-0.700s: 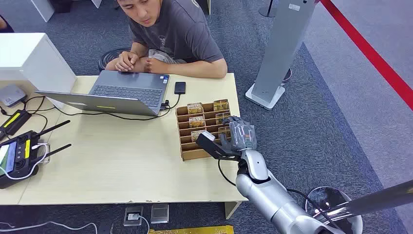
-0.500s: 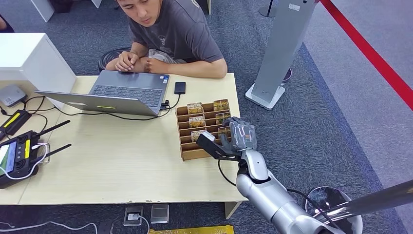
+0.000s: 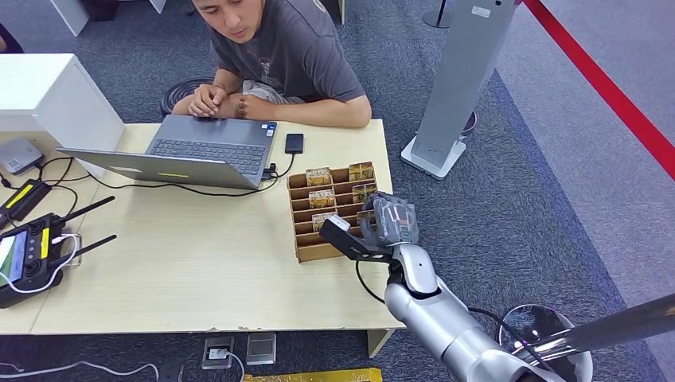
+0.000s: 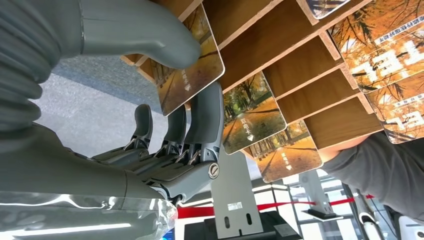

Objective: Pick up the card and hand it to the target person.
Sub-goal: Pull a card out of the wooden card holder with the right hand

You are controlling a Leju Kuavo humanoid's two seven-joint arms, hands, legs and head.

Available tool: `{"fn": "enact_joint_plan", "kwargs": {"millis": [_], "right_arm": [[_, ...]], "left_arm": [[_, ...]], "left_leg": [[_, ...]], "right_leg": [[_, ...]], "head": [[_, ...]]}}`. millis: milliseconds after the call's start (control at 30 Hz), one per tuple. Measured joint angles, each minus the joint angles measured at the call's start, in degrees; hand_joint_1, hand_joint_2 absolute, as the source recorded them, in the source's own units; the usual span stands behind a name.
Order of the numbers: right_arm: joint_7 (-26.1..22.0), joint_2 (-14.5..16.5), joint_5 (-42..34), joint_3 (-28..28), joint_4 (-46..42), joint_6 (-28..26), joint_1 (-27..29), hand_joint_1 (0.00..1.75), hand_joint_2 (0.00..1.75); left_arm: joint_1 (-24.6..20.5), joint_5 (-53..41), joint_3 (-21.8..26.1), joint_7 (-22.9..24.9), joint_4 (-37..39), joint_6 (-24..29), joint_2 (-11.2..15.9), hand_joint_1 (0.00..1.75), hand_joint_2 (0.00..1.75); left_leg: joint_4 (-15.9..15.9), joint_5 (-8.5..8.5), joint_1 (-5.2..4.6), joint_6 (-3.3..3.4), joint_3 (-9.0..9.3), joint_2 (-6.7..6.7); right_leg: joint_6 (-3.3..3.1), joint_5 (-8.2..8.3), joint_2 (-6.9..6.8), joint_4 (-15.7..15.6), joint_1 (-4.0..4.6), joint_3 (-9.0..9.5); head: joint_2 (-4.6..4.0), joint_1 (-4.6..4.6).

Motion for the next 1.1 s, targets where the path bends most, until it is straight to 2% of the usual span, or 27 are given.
{"fn": "enact_joint_plan", "kwargs": {"millis": [100,233,367,800,967,1100], "right_arm": [[0.0,0.2,0.0,0.0,0.2,0.0,0.0,1.26,1.75],[-0.2,0.5,0.0,0.1,0.5,0.1,-0.2,1.38,1.75],[-0.6,0.8,0.0,0.1,0.7,0.2,-0.3,1.69,1.75],[-1.4,1.3,-1.1,0.6,1.1,0.0,-0.5,1.62,1.75],[-1.4,1.3,-1.1,0.8,0.3,0.5,-0.6,1.75,1.75],[-0.8,1.0,-1.0,0.8,-2.4,3.1,-0.8,1.75,1.75]], "left_arm": [[0.0,0.0,0.0,0.0,0.0,0.0,0.0,0.0,0.0],[0.0,-0.1,0.0,0.0,0.0,0.0,0.0,0.0,0.0],[0.0,-0.4,0.0,0.0,0.0,0.0,0.0,0.0,0.0],[0.0,-0.5,0.0,0.0,0.0,0.0,0.0,0.0,0.0],[0.0,-0.4,0.0,0.0,0.0,0.0,0.0,0.0,0.0],[0.0,-0.3,0.0,-0.1,0.0,0.1,0.0,0.0,0.0]], "left_leg": [[0.0,0.0,0.0,0.0,0.0,0.0],[0.0,0.0,0.0,0.0,0.0,0.0],[0.0,0.0,0.0,0.0,0.02,0.0],[0.0,0.0,0.0,0.0,0.0,0.0],[0.0,0.0,0.0,0.0,0.01,0.0],[0.0,0.0,0.0,0.0,0.01,0.0]], "right_leg": [[0.0,0.0,0.0,0.0,0.0,0.0],[0.0,0.0,0.0,0.0,0.0,0.0],[0.0,0.0,0.0,0.0,0.0,0.01],[0.0,0.0,0.0,0.0,0.0,0.01],[0.0,0.0,0.0,0.0,0.0,0.01],[0.0,0.0,0.0,0.0,0.0,0.0]], "head": [[0.0,0.02],[0.0,0.02],[0.0,0.0],[0.0,0.03],[0.0,0.02],[0.0,-0.02]]}}
